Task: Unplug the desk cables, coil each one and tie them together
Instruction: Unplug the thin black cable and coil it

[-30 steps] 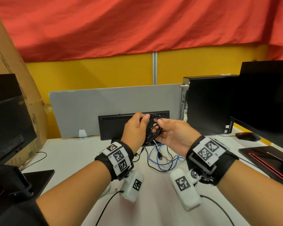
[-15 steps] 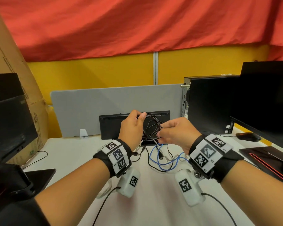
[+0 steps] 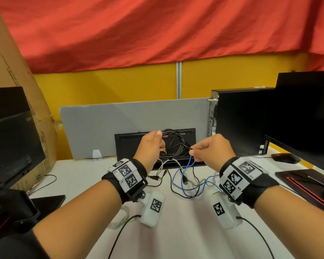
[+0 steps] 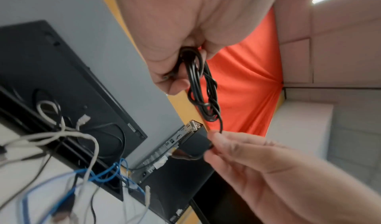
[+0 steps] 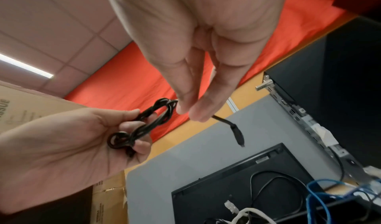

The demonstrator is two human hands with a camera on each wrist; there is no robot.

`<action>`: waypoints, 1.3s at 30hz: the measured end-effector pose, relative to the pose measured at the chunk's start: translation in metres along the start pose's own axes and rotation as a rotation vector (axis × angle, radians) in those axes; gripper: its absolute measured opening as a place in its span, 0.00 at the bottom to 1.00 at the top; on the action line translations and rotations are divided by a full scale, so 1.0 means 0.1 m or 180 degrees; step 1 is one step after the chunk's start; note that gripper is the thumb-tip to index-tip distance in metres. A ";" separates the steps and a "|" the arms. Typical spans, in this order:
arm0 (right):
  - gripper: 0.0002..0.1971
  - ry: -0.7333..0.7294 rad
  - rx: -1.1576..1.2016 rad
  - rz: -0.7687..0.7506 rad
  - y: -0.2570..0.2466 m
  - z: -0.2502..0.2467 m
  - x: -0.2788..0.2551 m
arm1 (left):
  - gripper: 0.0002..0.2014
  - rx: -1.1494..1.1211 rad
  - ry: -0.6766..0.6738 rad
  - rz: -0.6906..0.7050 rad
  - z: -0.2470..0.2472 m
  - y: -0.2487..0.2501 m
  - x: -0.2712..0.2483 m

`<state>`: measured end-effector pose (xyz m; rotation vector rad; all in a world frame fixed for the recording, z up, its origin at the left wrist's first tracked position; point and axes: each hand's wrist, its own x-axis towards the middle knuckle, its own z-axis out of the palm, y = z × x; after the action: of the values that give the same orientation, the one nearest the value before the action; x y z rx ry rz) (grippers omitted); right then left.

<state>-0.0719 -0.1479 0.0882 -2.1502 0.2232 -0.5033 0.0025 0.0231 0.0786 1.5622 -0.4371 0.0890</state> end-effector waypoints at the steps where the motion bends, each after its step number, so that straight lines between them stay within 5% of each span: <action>1: 0.02 0.0045 0.0094 0.0005 0.02 0.02 0.00 | 0.14 -0.0204 -0.0048 -0.0077 0.02 0.01 -0.02; 10: 0.05 -0.0267 0.2966 0.0627 -0.15 0.19 -0.14 | 0.12 -0.0256 0.0291 -0.0096 0.20 -0.04 -0.11; 18: 0.08 -0.0586 0.3016 0.0459 -0.37 0.16 -0.27 | 0.11 0.0166 0.0618 0.0188 0.22 -0.08 -0.13; 25: 0.11 -0.0629 0.2884 0.0408 -0.36 0.21 -0.27 | 0.13 -0.0269 0.0330 -0.0115 0.22 -0.06 -0.16; 29: 0.12 -0.0742 0.3135 0.0495 -0.32 0.21 -0.25 | 0.16 -0.0718 -0.0064 -0.0454 0.16 -0.03 -0.17; 39: 0.14 -0.0647 0.4072 0.0707 -0.34 0.26 -0.21 | 0.13 -0.1010 -0.0568 -0.0508 0.03 -0.03 -0.21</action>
<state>-0.0806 -0.1019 0.0963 -0.8954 -0.0040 -0.1790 -0.0162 0.0245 0.0691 1.2902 -0.4411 -0.2348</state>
